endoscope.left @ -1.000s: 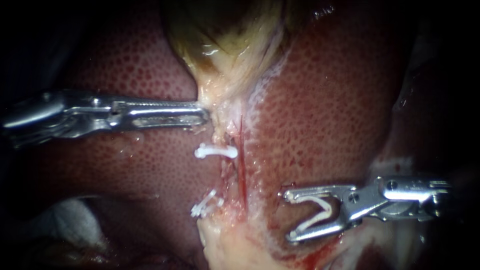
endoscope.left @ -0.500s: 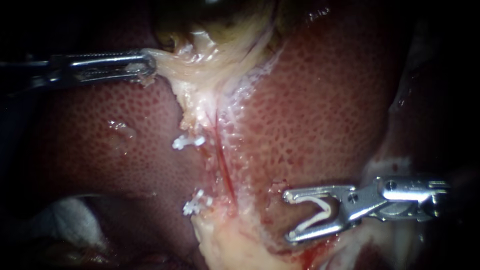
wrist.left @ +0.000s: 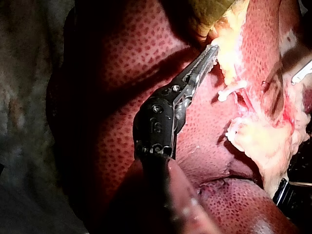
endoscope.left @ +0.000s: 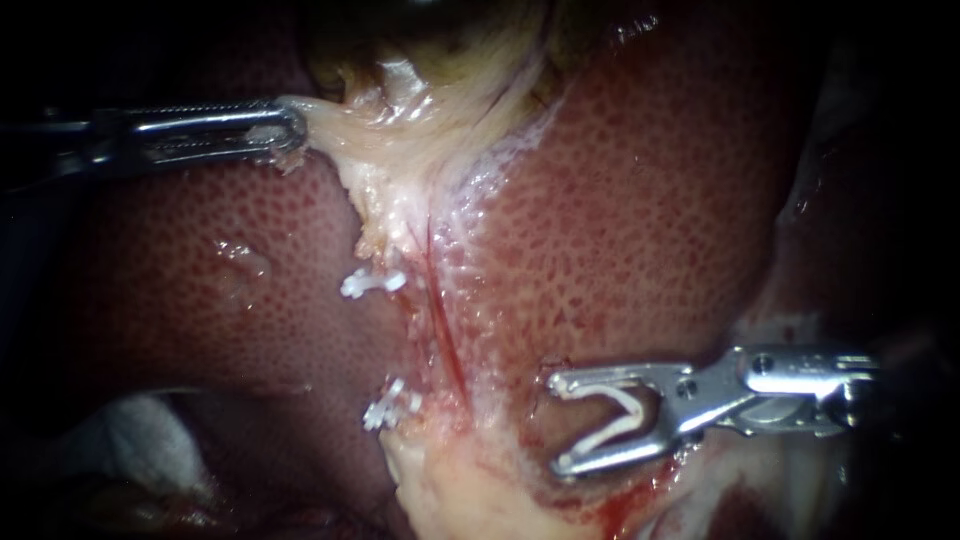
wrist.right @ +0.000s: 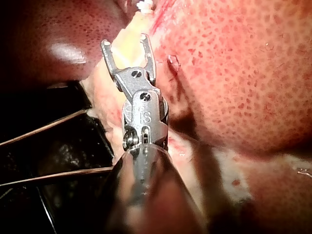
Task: Clipping first clip right tube
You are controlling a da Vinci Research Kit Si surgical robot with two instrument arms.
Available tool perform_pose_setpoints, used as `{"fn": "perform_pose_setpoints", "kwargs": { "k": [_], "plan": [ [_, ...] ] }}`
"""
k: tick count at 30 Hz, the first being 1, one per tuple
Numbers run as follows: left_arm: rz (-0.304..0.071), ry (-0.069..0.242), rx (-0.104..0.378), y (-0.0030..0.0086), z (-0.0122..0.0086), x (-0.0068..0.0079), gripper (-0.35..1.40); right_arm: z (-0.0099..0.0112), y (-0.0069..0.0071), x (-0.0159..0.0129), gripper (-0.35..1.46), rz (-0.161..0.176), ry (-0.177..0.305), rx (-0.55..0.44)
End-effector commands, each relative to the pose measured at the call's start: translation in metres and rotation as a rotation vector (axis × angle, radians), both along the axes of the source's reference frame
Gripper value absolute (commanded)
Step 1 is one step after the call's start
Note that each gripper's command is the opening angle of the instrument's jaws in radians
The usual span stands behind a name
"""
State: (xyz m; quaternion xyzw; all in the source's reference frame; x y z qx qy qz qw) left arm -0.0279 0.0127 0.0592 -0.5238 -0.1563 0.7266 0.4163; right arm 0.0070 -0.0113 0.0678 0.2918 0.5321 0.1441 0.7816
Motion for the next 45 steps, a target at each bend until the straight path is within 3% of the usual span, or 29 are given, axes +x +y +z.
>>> {"fn": "perform_pose_setpoints", "kwargs": {
  "k": [1,13,19,32,39,45],
  "plan": [
    [0.000,0.001,0.000,0.0000,0.0000,0.0000,-0.35,0.0004,0.0002,0.0002,0.50,0.001,-0.002,-0.003],
    [-0.003,0.002,-0.001,-0.0002,-0.0003,-0.0002,-0.35,0.0071,0.0017,0.0044,0.50,0.058,-0.045,0.033],
    [-0.003,0.003,-0.001,-0.0003,-0.0004,-0.0002,-0.35,0.0091,0.0022,0.0071,0.50,0.066,-0.051,0.043],
    [-0.007,0.006,-0.002,-0.0004,-0.0005,-0.0004,-0.35,0.0107,0.0010,0.0104,0.50,0.055,-0.051,0.089],
    [-0.008,0.007,-0.002,-0.0005,-0.0004,-0.0004,-0.35,0.0113,-0.0006,0.0106,0.49,0.024,-0.046,0.154],
    [-0.008,0.007,-0.002,-0.0005,-0.0004,-0.0004,-0.35,0.0116,-0.0010,0.0105,0.48,0.018,-0.049,0.186]
  ]
}}
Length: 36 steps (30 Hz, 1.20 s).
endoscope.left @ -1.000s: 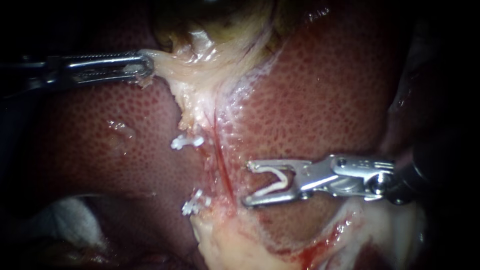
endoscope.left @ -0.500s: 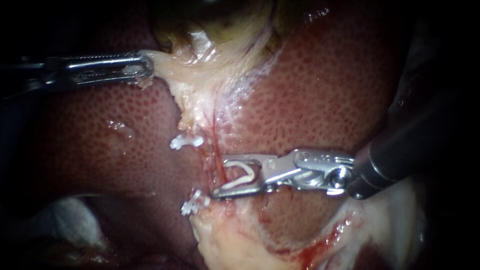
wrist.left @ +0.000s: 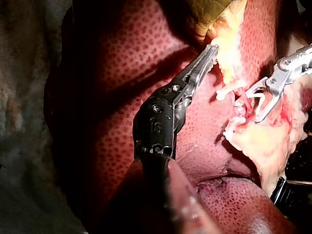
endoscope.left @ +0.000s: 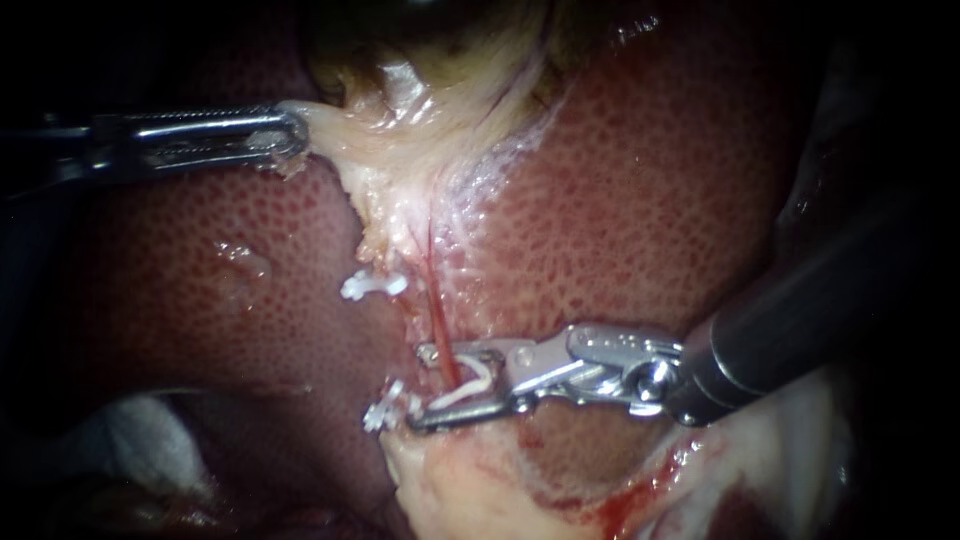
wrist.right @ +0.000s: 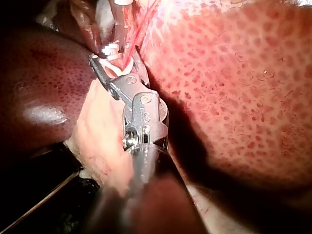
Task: Clipping first clip right tube
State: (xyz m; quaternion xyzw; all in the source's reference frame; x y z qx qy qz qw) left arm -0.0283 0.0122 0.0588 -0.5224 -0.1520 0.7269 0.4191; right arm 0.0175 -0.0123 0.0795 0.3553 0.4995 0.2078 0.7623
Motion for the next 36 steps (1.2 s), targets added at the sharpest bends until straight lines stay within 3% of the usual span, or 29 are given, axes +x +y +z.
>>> {"fn": "perform_pose_setpoints", "kwargs": {
  "k": [1,11,15,23,29,36],
  "plan": [
    [0.000,0.000,0.000,0.0000,0.0000,0.0000,-0.35,0.0000,0.0000,0.0000,0.48,0.001,-0.001,0.002],
    [0.000,0.000,0.000,0.0000,0.0000,0.0000,-0.35,0.0007,-0.0009,-0.0004,0.36,-0.010,-0.010,0.075],
    [0.000,0.001,0.000,0.0000,0.0001,0.0000,-0.35,0.0006,-0.0010,-0.0010,-0.02,-0.016,-0.021,0.139],
    [-0.001,0.001,0.000,0.0000,0.0001,0.0000,-0.35,0.0005,-0.0011,-0.0013,-0.35,-0.002,-0.040,0.191],
    [-0.001,0.001,0.000,0.0000,0.0001,0.0000,-0.35,0.0005,-0.0010,-0.0017,-0.35,0.024,-0.074,0.281],
    [-0.001,0.001,0.000,-0.0001,0.0001,0.0000,-0.35,0.0002,-0.0012,-0.0020,-0.35,0.012,-0.078,0.319]
  ]
}}
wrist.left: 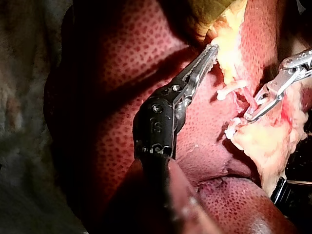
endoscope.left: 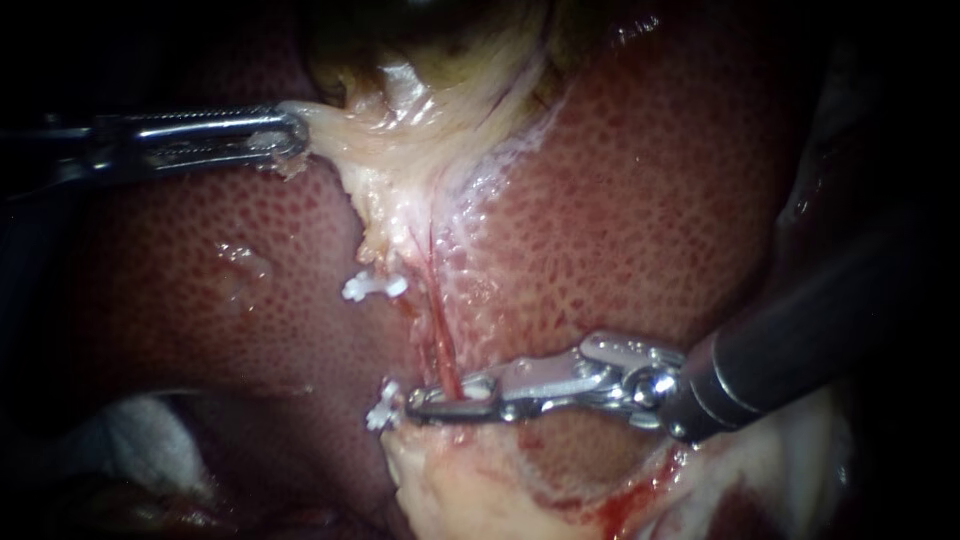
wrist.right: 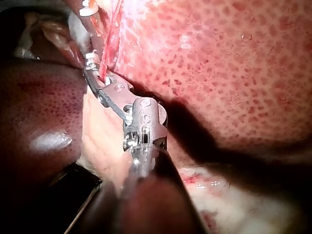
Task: Clipping first clip right tube
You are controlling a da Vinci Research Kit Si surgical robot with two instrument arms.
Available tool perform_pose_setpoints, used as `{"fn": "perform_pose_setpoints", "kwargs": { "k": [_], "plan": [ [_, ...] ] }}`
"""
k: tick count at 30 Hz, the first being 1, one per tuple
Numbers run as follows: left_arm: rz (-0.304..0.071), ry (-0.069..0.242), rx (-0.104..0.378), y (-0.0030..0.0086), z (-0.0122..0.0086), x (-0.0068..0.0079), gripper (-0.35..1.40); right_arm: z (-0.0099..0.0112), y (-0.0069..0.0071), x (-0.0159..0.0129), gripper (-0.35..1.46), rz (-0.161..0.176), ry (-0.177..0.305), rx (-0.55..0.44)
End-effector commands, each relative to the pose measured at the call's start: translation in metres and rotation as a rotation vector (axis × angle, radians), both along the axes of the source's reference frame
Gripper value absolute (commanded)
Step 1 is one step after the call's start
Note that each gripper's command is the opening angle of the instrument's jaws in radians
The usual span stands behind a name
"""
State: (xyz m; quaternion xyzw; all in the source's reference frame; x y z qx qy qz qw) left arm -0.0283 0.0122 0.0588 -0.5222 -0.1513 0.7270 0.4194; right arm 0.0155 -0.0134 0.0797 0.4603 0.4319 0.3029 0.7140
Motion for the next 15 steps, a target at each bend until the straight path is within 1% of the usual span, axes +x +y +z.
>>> {"fn": "perform_pose_setpoints", "kwargs": {
  "k": [1,5,12,13,15],
  "plan": [
    [0.000,0.000,0.000,0.0000,0.0000,0.0000,-0.35,-0.0001,0.0000,0.0001,-0.35,-0.002,0.002,0.000],
    [0.000,0.000,0.000,-0.0001,0.0000,0.0000,-0.35,0.0000,-0.0001,0.0001,-0.35,-0.016,0.007,0.010],
    [-0.001,0.001,0.000,-0.0001,0.0000,-0.0001,-0.35,0.0001,0.0000,0.0000,-0.35,-0.014,0.002,0.023],
    [-0.001,0.001,0.000,-0.0001,0.0000,-0.0001,-0.35,0.0001,0.0000,0.0000,-0.35,-0.009,-0.004,0.032],
    [-0.001,0.001,0.000,-0.0001,0.0001,-0.0001,-0.35,0.0002,0.0001,0.0001,-0.35,-0.023,-0.003,0.056]
  ]
}}
